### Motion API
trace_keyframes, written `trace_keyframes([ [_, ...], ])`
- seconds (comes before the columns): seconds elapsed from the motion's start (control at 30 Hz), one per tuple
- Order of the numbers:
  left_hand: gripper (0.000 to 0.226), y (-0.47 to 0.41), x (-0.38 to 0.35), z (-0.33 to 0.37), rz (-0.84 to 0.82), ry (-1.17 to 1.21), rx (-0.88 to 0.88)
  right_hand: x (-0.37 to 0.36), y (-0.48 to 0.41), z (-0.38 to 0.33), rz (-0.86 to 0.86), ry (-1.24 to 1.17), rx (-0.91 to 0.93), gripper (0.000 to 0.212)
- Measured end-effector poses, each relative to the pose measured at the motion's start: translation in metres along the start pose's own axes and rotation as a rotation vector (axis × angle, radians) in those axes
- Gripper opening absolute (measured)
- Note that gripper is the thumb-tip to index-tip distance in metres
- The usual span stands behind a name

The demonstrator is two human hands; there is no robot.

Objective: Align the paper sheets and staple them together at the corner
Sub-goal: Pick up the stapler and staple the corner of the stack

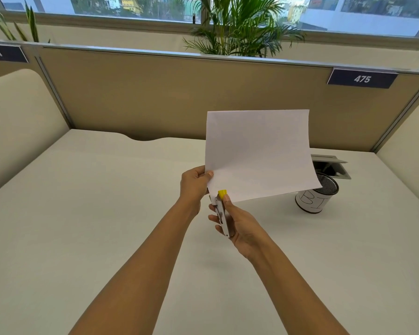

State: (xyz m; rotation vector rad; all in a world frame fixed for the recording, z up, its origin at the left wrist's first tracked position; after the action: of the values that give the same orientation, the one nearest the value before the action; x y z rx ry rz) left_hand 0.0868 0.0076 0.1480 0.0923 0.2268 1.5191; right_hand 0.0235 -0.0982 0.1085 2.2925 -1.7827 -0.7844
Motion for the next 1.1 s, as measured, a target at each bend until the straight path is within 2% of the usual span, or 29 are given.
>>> trace_keyframes([
  [0.3,0.034,-0.006,-0.001,-0.004,0.002,-0.018,0.036,0.003,-0.005,0.002,0.024,-0.035,0.027,0.050],
  [0.57,0.033,-0.009,0.001,-0.006,-0.003,-0.015,0.041,0.007,-0.009,0.006,0.028,-0.008,0.037,0.029],
  [0.8,0.033,-0.012,0.003,-0.005,-0.007,-0.024,0.058,0.007,-0.011,0.004,0.022,0.008,0.029,0.044],
  [1.1,0.032,-0.015,0.005,-0.008,-0.018,-0.007,0.050,0.009,-0.014,0.005,0.049,0.020,0.002,0.045],
])
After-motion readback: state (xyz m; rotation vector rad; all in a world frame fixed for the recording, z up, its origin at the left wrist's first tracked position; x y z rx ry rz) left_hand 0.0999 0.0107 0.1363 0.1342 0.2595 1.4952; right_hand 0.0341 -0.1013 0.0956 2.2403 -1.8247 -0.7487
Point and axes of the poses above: each hand's wrist, its own y-axis away from the middle knuckle, its own x-axis out of the back of the hand, z = x × y, the point moved 5 cm from there along -y, towards the middle knuckle, and after that the axes turned 12 degrees about -z, right-handed, at the moved point
